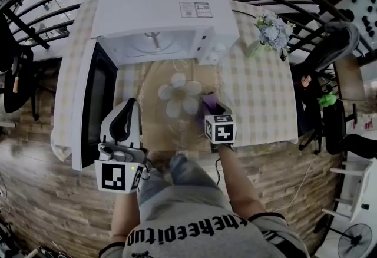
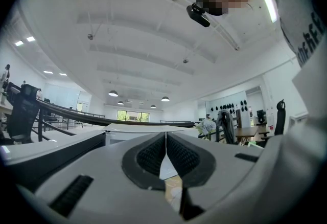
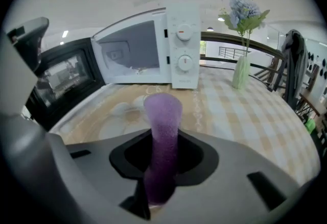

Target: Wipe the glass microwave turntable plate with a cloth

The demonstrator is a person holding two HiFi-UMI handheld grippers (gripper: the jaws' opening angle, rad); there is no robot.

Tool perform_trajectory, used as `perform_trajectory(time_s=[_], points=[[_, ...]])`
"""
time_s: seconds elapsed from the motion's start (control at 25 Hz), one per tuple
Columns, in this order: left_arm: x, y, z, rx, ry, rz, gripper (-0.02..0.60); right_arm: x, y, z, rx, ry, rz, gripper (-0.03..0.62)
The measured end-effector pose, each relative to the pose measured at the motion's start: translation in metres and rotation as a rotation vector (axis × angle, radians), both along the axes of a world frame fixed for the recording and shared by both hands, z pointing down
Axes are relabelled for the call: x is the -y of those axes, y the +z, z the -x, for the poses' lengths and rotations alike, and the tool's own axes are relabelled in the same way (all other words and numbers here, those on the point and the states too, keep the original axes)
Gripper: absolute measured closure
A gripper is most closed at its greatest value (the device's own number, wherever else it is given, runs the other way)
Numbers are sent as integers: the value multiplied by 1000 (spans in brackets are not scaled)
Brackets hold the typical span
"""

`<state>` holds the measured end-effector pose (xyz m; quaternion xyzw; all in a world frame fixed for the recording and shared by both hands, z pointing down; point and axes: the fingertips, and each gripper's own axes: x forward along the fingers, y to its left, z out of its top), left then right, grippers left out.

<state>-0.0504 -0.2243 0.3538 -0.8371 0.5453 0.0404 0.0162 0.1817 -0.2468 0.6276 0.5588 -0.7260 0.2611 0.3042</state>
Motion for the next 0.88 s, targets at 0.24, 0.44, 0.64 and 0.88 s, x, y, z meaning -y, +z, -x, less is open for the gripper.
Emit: perform_trajectory(time_s=[0.24, 0.44, 0.64, 0.88], points=[[-8, -2, 10, 4, -2, -1, 571, -15, -7, 112, 154, -154, 14, 485], [-17, -4, 23, 9, -9, 3, 571, -22, 3, 169, 140, -253, 34, 484], [-22, -4, 39, 8, -31, 8, 571, -28, 7, 170, 91, -282, 20, 485], [-24, -6, 36, 3, -16, 1, 571, -33, 10, 149, 73, -256, 12, 484]])
